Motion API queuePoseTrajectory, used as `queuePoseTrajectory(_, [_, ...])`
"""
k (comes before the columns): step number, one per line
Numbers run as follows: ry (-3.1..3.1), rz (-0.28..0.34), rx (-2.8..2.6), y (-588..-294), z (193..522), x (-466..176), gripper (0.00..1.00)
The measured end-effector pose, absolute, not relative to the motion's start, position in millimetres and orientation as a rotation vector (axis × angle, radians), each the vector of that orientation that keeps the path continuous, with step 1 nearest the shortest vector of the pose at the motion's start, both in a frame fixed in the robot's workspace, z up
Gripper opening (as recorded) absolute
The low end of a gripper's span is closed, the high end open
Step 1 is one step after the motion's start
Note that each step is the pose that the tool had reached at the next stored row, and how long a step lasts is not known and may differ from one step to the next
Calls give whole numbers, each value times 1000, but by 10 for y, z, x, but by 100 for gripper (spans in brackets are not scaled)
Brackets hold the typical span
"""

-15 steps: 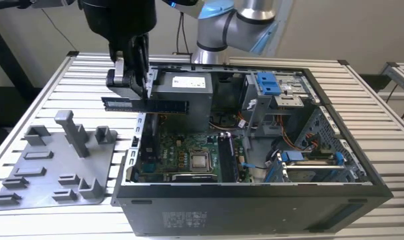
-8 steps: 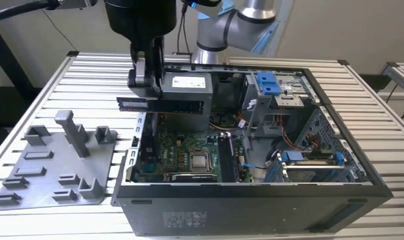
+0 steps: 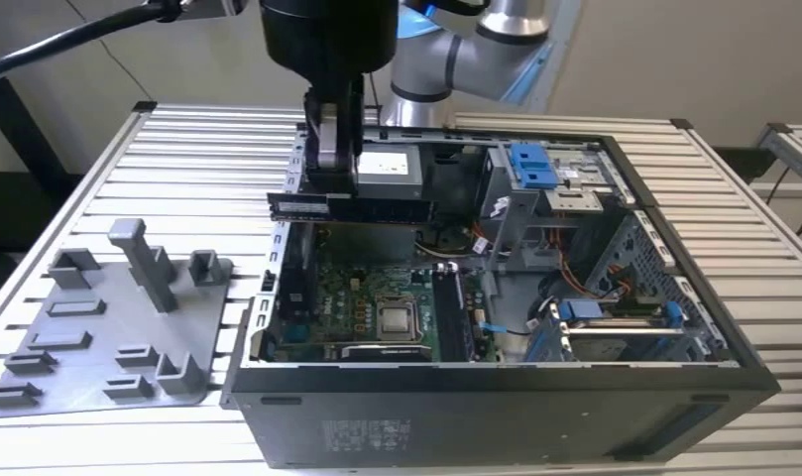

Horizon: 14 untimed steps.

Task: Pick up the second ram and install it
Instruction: 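Pick up the second ram and move it above second insertion slot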

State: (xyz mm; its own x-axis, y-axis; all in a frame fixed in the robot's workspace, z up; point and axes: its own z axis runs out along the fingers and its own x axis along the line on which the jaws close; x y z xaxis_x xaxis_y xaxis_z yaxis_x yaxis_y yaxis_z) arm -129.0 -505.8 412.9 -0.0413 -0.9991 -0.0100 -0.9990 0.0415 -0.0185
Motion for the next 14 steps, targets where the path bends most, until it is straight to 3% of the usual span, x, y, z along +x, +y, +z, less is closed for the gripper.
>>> queuePoseTrajectory(14, [2253,-10,-2161,-5058,4129,-819,14])
